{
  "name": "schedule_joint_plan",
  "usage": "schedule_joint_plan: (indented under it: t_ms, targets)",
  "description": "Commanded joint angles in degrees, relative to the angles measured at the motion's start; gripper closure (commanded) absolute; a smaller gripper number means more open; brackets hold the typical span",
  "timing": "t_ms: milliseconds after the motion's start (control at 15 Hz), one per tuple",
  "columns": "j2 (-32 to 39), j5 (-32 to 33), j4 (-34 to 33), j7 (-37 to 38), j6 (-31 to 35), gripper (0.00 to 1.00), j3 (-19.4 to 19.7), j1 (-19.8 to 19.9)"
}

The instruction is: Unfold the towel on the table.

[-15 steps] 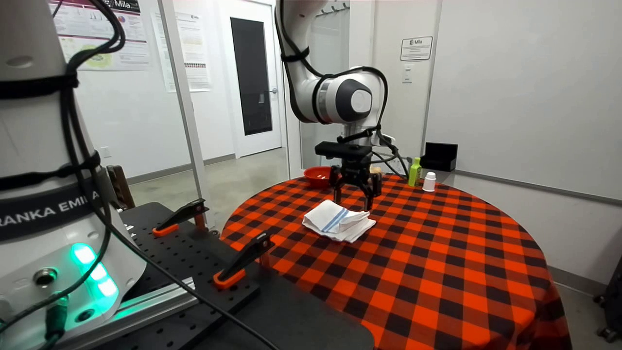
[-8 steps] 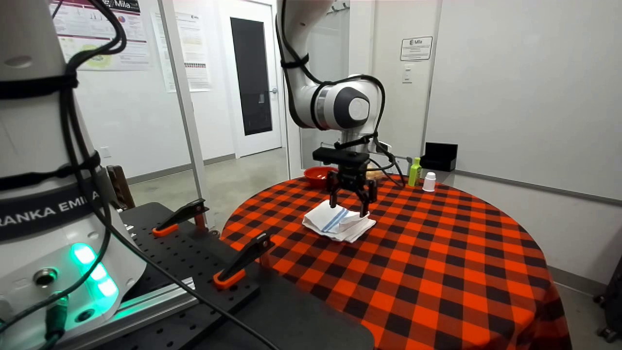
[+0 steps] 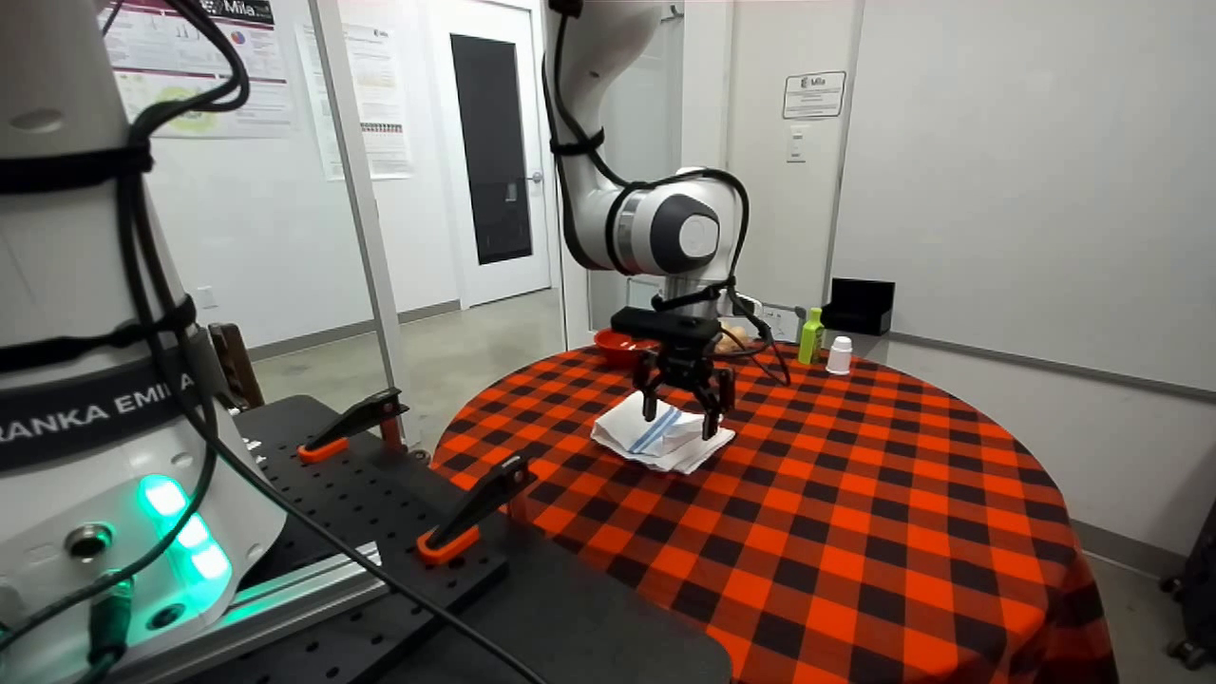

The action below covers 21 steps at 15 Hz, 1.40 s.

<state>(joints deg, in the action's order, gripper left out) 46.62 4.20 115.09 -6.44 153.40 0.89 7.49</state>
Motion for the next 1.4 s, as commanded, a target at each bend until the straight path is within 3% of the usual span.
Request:
schedule_joint_plan:
  t_ms: [0,133,200,800,867,1333]
  targets:
    - [2.8,0.8,-2.1,-1.1,2.3,0.01,0.9,-0.7]
    - [3.5,1.1,-2.5,-1.0,2.8,0.12,1.3,-0.9]
    - [3.7,1.3,-2.5,-0.9,3.2,0.27,1.5,-1.1]
    - [3.8,2.9,-2.6,-0.2,5.0,0.95,3.7,-2.8]
    - [3.6,3.1,-2.5,-0.1,5.2,0.99,3.9,-3.0]
    - [1.4,4.3,-1.3,0.5,7.2,0.99,6.1,-4.2]
